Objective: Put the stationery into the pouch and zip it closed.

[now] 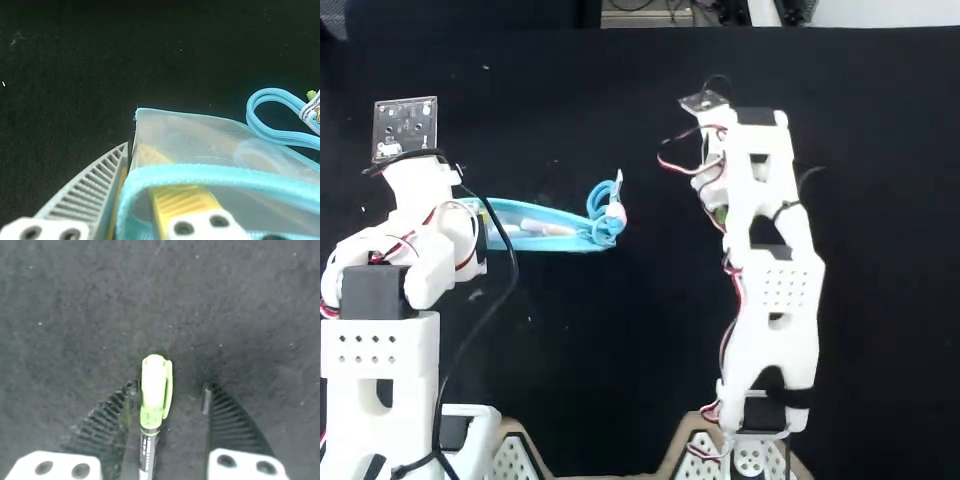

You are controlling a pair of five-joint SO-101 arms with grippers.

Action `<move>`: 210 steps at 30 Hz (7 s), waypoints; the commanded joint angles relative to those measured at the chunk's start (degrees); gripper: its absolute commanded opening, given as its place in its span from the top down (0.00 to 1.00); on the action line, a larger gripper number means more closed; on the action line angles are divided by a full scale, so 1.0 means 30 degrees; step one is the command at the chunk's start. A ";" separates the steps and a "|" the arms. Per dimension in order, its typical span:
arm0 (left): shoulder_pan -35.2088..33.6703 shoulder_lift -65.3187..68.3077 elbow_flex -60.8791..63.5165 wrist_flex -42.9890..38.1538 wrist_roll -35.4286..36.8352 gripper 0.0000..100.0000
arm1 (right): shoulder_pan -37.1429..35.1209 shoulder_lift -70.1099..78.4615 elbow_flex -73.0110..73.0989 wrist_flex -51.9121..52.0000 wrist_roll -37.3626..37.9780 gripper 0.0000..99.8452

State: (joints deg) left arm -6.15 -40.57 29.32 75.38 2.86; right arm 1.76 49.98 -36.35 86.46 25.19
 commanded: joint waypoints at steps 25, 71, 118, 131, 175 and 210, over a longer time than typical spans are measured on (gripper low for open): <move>-0.0044 0.0205 0.1158 -0.0147 0.0000 0.97 | 0.1963 -0.6491 0.0777 0.4542 0.0703 0.99; -0.0044 0.0205 0.1245 -0.0147 0.0000 0.97 | -1.5766 -4.2711 2.0234 -1.1985 -0.9377 0.99; -0.0044 0.0234 0.1275 -0.0147 0.0000 0.97 | -1.4300 -3.8403 2.1114 -0.9612 -0.7238 0.95; -0.0103 0.0234 0.1245 -0.0147 0.0000 0.97 | -1.0344 -3.7495 2.2374 -0.5656 -0.4190 0.83; -0.1685 0.0205 0.1451 -0.0117 -0.5538 0.97 | -1.3040 -3.9399 2.6271 -0.8381 0.8850 0.83; -0.1685 0.0205 0.1451 -0.0088 -0.5509 0.97 | -1.2952 -3.5824 2.1934 -0.4337 0.8821 0.98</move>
State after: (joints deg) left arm -9.93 -40.57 30.90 75.56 -13.32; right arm -36.75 -58.07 31.87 73.01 54.90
